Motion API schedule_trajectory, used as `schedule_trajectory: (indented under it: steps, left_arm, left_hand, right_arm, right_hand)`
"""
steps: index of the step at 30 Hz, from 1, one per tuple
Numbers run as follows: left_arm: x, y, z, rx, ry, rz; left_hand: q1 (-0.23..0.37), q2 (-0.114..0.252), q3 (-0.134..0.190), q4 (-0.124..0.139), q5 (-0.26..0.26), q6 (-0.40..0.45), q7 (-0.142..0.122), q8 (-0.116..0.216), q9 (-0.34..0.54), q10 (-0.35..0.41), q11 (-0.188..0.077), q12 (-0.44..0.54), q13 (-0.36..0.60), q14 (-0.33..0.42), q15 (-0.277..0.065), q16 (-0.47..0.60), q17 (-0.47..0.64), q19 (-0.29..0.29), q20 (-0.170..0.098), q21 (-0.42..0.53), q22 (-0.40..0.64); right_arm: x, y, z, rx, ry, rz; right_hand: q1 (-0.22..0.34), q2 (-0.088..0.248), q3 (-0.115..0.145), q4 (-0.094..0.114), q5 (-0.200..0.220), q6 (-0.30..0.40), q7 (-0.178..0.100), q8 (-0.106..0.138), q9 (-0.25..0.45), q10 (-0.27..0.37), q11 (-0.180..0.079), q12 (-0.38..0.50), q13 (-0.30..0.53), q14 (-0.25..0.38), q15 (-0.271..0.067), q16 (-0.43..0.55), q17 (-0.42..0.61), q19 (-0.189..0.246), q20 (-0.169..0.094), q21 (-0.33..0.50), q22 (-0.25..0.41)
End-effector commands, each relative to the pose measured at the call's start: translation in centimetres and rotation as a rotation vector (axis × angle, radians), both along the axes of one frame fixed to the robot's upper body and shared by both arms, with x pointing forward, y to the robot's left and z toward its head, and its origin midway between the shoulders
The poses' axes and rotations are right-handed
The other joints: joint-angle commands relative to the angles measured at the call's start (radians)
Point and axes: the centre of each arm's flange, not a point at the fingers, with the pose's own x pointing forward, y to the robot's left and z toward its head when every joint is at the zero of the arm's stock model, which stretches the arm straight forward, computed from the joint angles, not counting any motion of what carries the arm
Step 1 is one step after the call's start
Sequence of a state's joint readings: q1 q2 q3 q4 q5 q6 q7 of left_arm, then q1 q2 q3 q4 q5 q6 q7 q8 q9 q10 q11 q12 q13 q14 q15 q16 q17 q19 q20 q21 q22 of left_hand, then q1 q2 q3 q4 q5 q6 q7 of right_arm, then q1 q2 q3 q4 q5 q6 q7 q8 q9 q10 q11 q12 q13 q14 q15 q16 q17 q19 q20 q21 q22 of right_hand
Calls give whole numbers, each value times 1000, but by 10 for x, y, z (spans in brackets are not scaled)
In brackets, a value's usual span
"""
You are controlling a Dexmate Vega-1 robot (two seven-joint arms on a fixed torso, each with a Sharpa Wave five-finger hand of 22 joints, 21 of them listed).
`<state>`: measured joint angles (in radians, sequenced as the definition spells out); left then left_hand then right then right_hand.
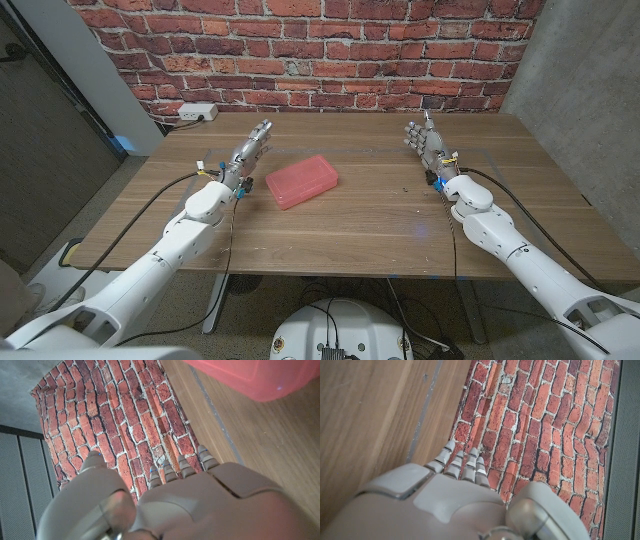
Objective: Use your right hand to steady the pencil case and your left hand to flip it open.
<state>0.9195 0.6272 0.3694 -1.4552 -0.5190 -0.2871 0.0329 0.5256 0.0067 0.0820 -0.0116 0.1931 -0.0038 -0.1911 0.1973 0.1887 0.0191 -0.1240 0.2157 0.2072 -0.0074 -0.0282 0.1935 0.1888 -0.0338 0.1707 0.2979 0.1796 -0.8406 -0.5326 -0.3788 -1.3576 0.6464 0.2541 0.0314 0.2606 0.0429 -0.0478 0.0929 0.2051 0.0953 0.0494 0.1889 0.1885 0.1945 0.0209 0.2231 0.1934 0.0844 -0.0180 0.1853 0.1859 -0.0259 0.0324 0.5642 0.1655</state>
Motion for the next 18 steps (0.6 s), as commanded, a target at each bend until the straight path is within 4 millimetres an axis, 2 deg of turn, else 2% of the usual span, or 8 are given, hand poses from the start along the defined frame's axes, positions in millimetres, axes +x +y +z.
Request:
schedule_trajectory:
  steps: [1, 3, 7, 9, 13, 18]
  left_arm:
    - [-33, -2, -7, 68, -34, 75]
    - [-37, -4, -10, 71, -38, 72]
    - [-45, -10, -18, 68, -40, 77]
    - [-50, -12, -21, 73, -40, 91]
    - [-60, -14, -27, 76, -45, 115]
    - [-74, -14, -31, 108, -54, 158]
  left_hand:
    - [17, -10, -2, -11, 7, 7, -2, 7, 5, 0, -11, 9, 4, -5, 1, 2, 4, -1, 13, -4, 3]
    - [18, -12, -3, -12, 7, 7, -2, 7, 6, 0, -11, 9, 5, -6, 1, 2, 5, -1, 15, -4, 3]
    - [20, -20, -6, -16, 8, 6, -3, 7, 6, -4, -14, 8, 6, -5, 2, 3, 6, 5, 18, -4, 4]
    - [21, -28, -10, -18, 9, -6, -8, 2, 6, -9, -13, 7, 7, -5, 2, 4, 6, 6, 18, -5, 4]
    - [21, -50, -24, -24, 16, -49, -20, -10, 8, -52, -16, -6, 11, -11, 12, 5, 10, 12, 26, -11, 6]
    - [15, -63, -37, -24, 27, -98, -22, -15, 10, -109, -14, -17, 16, -49, 28, -4, 15, -5, 35, -28, 8]
  right_arm:
    - [-4, -16, 1, -78, -17, 37]
    - [-4, -17, -1, -85, -13, 45]
    - [-5, -17, 1, -124, -20, 61]
    - [-5, -17, 2, -142, -28, 71]
    - [-5, -16, 6, -174, -47, 87]
    - [-5, -14, 7, -215, -67, 103]
  right_hand:
    - [53, -17, 2, -33, 6, -24, 5, 1, 2, -19, 7, -5, 3, -15, 5, 0, -1, 3, 20, -20, 3]
    - [73, -25, 4, -48, 6, -37, 9, -1, 2, -26, 6, -7, 3, -20, 9, -1, -2, 1, 24, -30, 4]
    - [92, -32, 6, -61, 7, -46, 13, -1, 2, -36, 8, -10, 4, -29, 11, -3, -2, -4, 30, -40, 4]
    - [104, -36, 7, -69, 8, -54, 17, -2, 2, -41, 18, -11, 4, -34, 14, -3, -2, -6, 33, -46, 4]
    - [125, -47, 7, -84, 8, -74, 20, -4, 2, -56, 32, -14, 4, -48, 21, -5, -2, -10, 30, -59, 5]
    - [150, -63, 5, -103, 9, -111, 11, -9, 3, -82, 31, -19, 5, -70, 25, -6, -2, -16, 35, -78, 5]
